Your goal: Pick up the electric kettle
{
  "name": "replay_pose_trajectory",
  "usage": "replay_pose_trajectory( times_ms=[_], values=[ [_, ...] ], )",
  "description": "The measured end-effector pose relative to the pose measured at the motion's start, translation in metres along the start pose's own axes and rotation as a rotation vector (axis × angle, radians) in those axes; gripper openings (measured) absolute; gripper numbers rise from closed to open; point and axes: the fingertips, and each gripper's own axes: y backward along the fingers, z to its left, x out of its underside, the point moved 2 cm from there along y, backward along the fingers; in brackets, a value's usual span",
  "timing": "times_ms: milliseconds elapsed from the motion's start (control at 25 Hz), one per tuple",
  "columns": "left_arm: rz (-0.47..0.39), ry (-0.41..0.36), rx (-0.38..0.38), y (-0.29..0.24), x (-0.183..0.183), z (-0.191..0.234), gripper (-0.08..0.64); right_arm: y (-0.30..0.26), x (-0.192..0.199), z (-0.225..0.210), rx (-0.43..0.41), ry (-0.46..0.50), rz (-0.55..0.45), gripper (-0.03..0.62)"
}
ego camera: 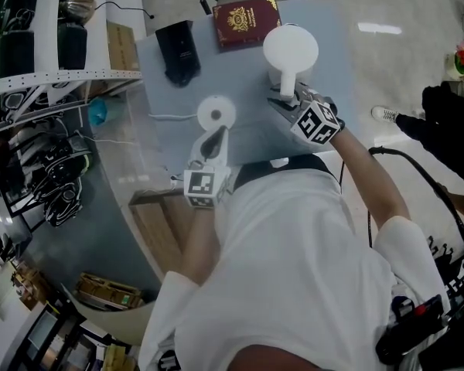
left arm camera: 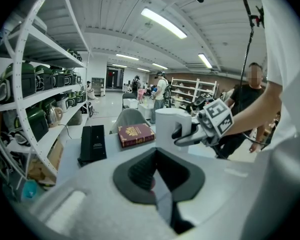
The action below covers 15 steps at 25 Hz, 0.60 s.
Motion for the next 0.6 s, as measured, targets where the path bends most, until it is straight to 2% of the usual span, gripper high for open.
replay_pose_trajectory(
  times_ms=[600],
  values=[
    [0.015, 0.001, 0.01, 0.007, 0.01, -0.008, 0.003, 0.0, 0.026, 0.021, 0.017, -0.023, 0.019, 0.1]
  ],
)
